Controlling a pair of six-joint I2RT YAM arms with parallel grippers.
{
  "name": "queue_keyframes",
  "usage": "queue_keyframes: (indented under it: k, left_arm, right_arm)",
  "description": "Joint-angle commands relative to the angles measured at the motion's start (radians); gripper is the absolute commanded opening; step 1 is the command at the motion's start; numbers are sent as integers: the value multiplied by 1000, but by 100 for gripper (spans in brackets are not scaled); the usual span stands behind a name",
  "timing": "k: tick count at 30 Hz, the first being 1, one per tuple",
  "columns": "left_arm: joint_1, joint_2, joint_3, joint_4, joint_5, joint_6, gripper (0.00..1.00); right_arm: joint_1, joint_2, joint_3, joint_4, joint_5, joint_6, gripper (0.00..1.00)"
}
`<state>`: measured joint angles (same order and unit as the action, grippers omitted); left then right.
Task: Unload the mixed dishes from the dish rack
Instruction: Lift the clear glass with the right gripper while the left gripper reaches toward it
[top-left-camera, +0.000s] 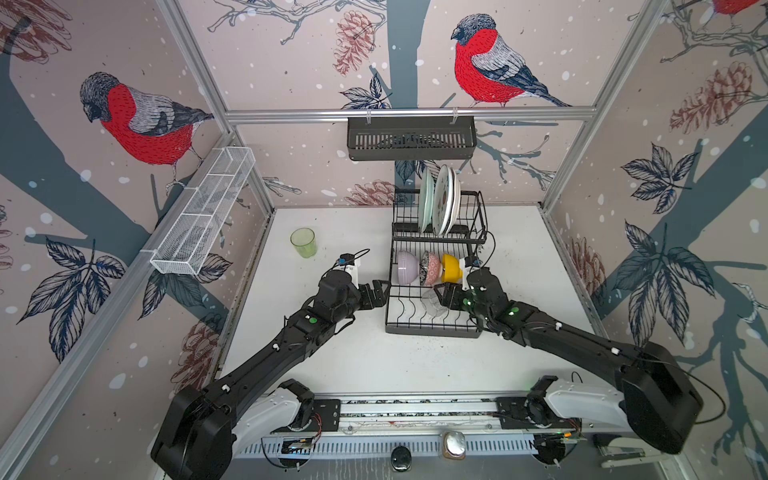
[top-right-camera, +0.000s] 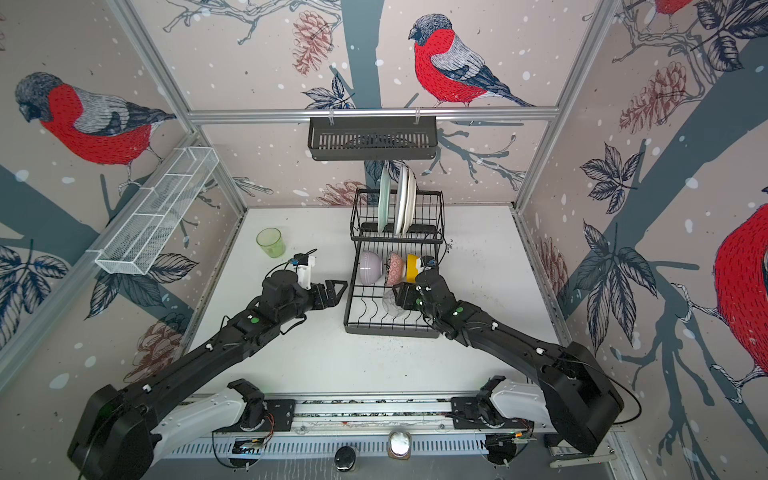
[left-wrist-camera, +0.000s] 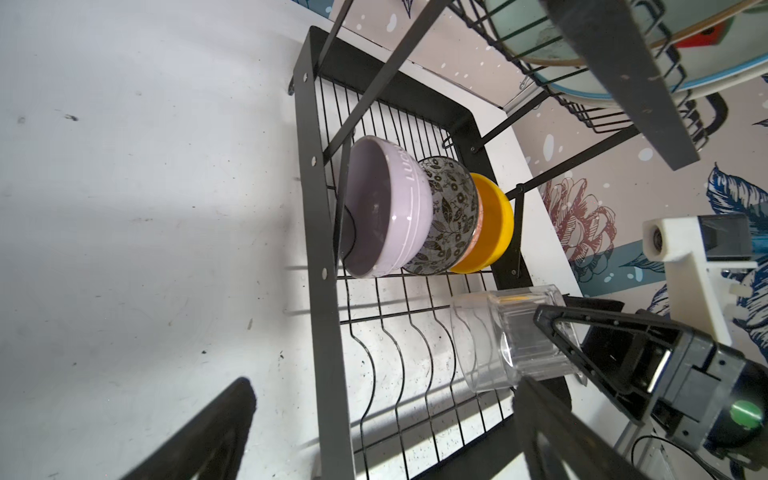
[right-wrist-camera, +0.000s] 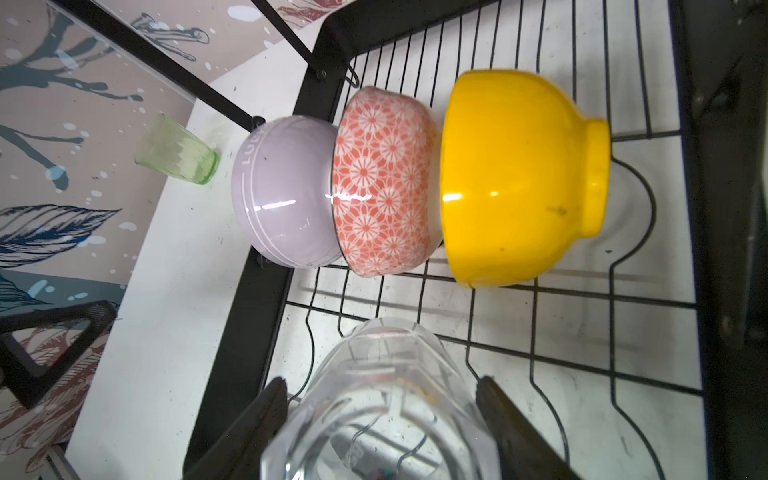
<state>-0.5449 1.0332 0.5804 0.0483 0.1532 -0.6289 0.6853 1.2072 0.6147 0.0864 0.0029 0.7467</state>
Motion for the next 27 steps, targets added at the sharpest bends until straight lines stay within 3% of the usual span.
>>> queue_keyframes:
  k: [1, 20, 27]
  left_arm:
    - [-19, -11, 2, 61, 1, -21, 97]
    - [-108, 38, 3, 216, 64, -113, 93]
    - [-151, 83, 18, 300, 74, -143, 76]
  right_arm:
    - [-16, -29, -17, 70, -66, 43, 59]
    - [-72, -129, -66, 203, -168, 178, 56]
    - [-94, -138, -69, 252, -216, 227, 56]
